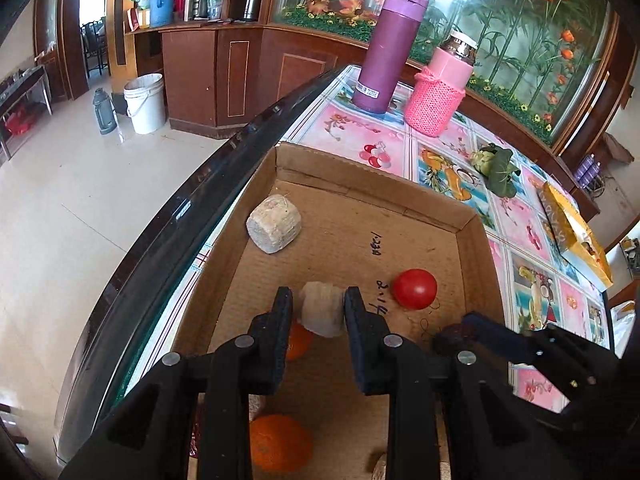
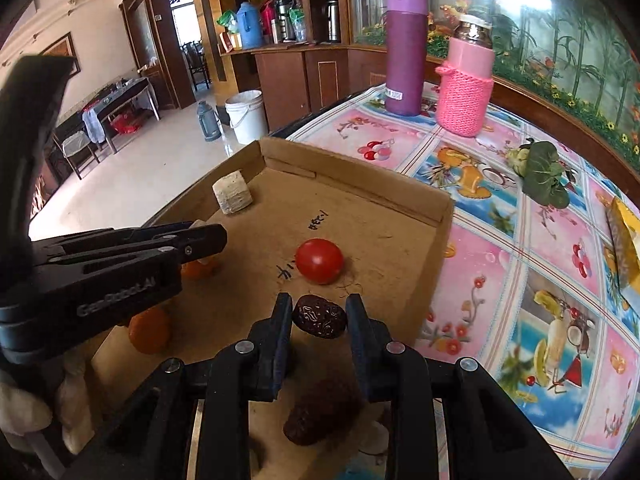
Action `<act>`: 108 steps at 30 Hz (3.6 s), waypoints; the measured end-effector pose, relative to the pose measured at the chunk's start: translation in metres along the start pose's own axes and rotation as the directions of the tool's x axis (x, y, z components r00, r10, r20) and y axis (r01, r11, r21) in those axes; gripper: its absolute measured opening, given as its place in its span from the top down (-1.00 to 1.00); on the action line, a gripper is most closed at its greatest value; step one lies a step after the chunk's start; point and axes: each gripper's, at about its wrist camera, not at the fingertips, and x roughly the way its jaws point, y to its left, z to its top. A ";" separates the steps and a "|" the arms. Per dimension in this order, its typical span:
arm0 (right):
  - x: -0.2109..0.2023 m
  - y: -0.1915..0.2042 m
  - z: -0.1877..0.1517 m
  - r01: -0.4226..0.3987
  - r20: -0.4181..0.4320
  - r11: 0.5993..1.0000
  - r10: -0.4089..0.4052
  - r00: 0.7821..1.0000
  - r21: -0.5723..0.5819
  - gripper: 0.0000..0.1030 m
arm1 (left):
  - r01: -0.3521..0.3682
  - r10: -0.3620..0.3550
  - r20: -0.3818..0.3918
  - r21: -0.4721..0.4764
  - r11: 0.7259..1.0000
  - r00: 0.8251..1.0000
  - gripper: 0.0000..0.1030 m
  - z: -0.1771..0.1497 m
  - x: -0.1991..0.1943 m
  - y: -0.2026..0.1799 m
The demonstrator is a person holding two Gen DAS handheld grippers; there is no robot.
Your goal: Organize fruits
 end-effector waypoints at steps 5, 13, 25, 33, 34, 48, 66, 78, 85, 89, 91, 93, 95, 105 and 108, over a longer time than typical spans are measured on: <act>0.011 0.004 0.000 0.008 -0.021 1.000 -0.008 1.000 0.000 0.41 | 0.008 -0.007 0.024 -0.015 1.000 1.000 0.06 -0.001 -0.008 0.002; -0.011 -0.001 -0.004 0.015 0.039 1.000 -0.016 0.999 0.019 0.06 | -0.021 0.022 0.128 -0.014 1.000 0.992 -0.17 -0.009 -0.047 0.000; -0.091 -0.038 -0.058 0.063 0.162 0.981 -0.093 0.982 0.183 -0.28 | -0.216 0.197 0.379 0.009 0.976 0.904 -0.77 -0.056 -0.111 -0.060; -0.128 -0.061 -0.099 0.177 0.185 0.944 -0.234 0.954 0.279 -0.45 | -0.247 0.185 0.409 0.102 0.964 0.894 -0.79 -0.080 -0.118 -0.105; -0.132 -0.063 -0.103 0.183 0.190 0.940 -0.244 0.951 0.288 -0.47 | -0.247 0.183 0.408 0.112 0.962 0.895 -0.79 -0.082 -0.118 -0.109; -0.149 -0.069 -0.132 0.189 0.214 0.931 -0.263 0.941 0.313 -0.49 | -0.316 0.229 0.516 0.087 0.945 0.826 -0.99 -0.104 -0.143 -0.135; -0.146 -0.042 -0.132 0.224 0.229 0.944 -0.280 0.932 0.242 -0.61 | -0.273 0.246 0.391 0.015 0.962 0.887 -1.00 -0.108 -0.122 -0.104; -0.131 -0.035 -0.132 0.240 0.191 0.945 -0.284 0.940 0.222 -0.63 | -0.242 0.227 0.333 0.002 0.970 0.915 -1.00 -0.109 -0.111 -0.090; -0.128 -0.033 -0.132 0.241 0.182 0.946 -0.282 0.942 0.218 -0.64 | -0.240 0.226 0.313 0.007 0.971 0.923 -1.00 -0.109 -0.105 -0.089; -0.126 -0.032 -0.132 0.242 0.177 0.946 -0.282 0.943 0.217 -0.64 | -0.237 0.223 0.304 0.008 0.972 0.926 -1.00 -0.109 -0.103 -0.087; -0.125 -0.032 -0.133 0.241 0.176 0.946 -0.281 0.943 0.218 -0.64 | -0.233 0.220 0.300 0.009 0.972 0.928 -1.00 -0.109 -0.102 -0.087; -0.125 -0.032 -0.133 0.241 0.175 0.946 -0.281 0.944 0.217 -0.65 | -0.233 0.219 0.297 0.012 0.972 0.929 -1.00 -0.110 -0.101 -0.088; -0.125 -0.032 -0.133 0.240 0.174 0.946 -0.280 0.944 0.217 -0.65 | -0.232 0.217 0.295 0.015 0.973 0.931 -1.00 -0.111 -0.101 -0.088; -0.125 -0.031 -0.133 0.240 0.174 0.946 -0.279 0.944 0.217 -0.66 | -0.225 0.210 0.281 0.019 0.974 0.936 -1.00 -0.114 -0.099 -0.088; -0.123 -0.030 -0.134 0.241 0.171 0.947 -0.279 0.945 0.214 -0.66 | -0.221 0.207 0.274 0.021 0.975 0.939 -1.00 -0.116 -0.097 -0.087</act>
